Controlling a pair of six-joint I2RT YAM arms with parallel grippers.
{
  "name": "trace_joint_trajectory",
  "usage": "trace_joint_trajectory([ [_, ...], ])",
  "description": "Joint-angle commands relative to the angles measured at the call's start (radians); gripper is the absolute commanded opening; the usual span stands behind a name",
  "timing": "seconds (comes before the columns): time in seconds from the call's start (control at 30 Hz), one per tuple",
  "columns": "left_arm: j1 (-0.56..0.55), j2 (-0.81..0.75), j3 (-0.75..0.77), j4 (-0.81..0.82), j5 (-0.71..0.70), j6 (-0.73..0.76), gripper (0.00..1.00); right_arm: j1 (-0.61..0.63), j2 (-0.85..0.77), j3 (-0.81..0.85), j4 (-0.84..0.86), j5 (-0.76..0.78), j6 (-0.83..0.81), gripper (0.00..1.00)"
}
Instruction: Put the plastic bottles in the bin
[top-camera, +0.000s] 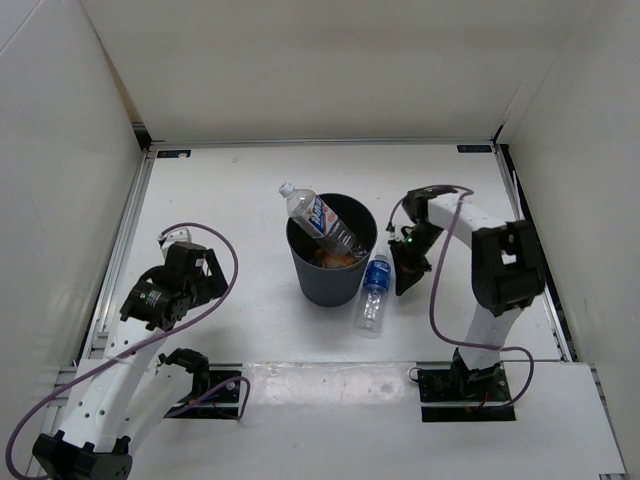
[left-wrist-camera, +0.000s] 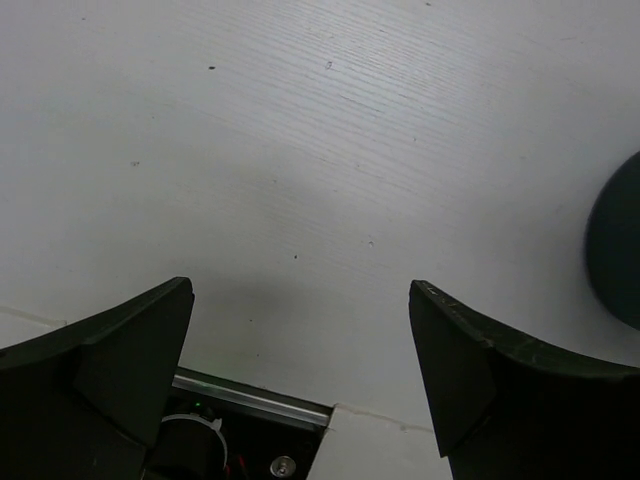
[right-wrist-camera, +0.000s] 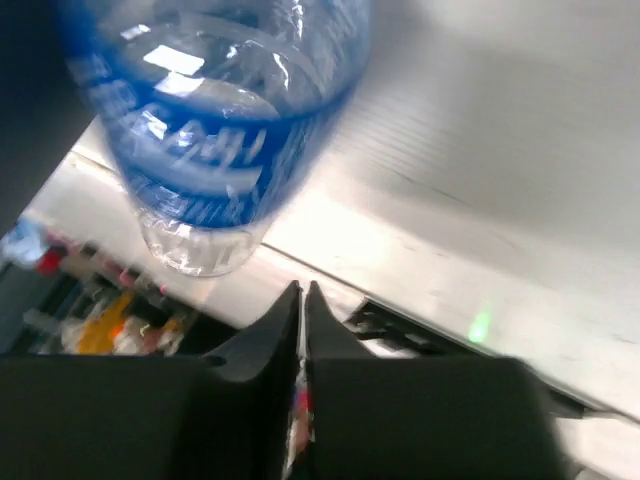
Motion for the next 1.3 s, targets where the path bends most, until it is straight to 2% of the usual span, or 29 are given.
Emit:
trace_joint_trajectory([
  [0.0, -0.003, -0.012, 0.006, 0.062, 0.050, 0.042, 0.99, -0.084, -0.143, 0.012, 0.018, 0.097, -0.084, 0.09],
  [0.03, -0.005, -0.020, -0.001, 0.070, 0.054, 0.044, 0.99, -0.101, -0.145, 0.020, 0.011, 0.092, -0.093, 0.27],
  [0.07, -0.005, -0.025, -0.017, 0.082, 0.062, 0.050, 0.99, -0.161, -0.148, 0.024, 0.005, 0.080, -0.099, 0.72],
  [0.1, -0.005, -0.029, -0.022, 0.111, 0.074, 0.052, 0.99, -0.176, -0.157, 0.047, -0.001, 0.072, -0.122, 0.86],
  [0.13, -0.003, -0.043, -0.028, 0.116, 0.079, 0.053, 0.99, -0.195, -0.166, 0.055, -0.007, 0.061, -0.128, 0.90],
  [0.27, -0.005, -0.066, -0.056, 0.160, 0.093, 0.058, 0.99, -0.305, -0.218, 0.060, -0.016, -0.043, -0.093, 0.90],
  [0.37, -0.005, -0.087, -0.065, 0.182, 0.093, 0.056, 0.99, -0.429, -0.287, -0.026, 0.072, -0.113, 0.142, 0.90],
  [0.43, -0.005, -0.101, -0.076, 0.186, 0.094, 0.045, 0.99, -0.459, -0.313, -0.078, 0.138, -0.143, 0.241, 0.90],
  [0.47, -0.003, -0.129, -0.077, 0.183, 0.091, 0.041, 0.99, -0.439, -0.319, -0.068, 0.137, -0.124, 0.234, 0.90],
  [0.5, -0.006, -0.140, -0.079, 0.173, 0.084, 0.029, 0.99, -0.376, -0.324, -0.065, 0.131, -0.036, 0.247, 0.90],
  [0.7, -0.017, -0.200, -0.083, 0.159, 0.062, 0.021, 0.99, -0.230, -0.306, -0.086, 0.198, 0.040, 0.332, 0.90],
  [0.83, -0.020, -0.169, -0.051, 0.120, 0.053, 0.015, 0.99, -0.195, -0.278, -0.127, 0.292, 0.001, 0.358, 0.90],
  [0.93, -0.025, -0.143, -0.057, 0.116, 0.053, 0.015, 0.99, -0.236, -0.237, -0.146, 0.329, -0.035, 0.373, 0.90],
  [1.13, -0.030, -0.078, -0.067, 0.142, 0.068, 0.016, 0.99, -0.201, -0.181, -0.161, 0.335, -0.009, 0.385, 0.90],
  [1.27, -0.030, -0.037, -0.062, 0.145, 0.085, 0.025, 0.99, -0.135, -0.163, -0.141, 0.303, 0.031, 0.401, 0.90],
])
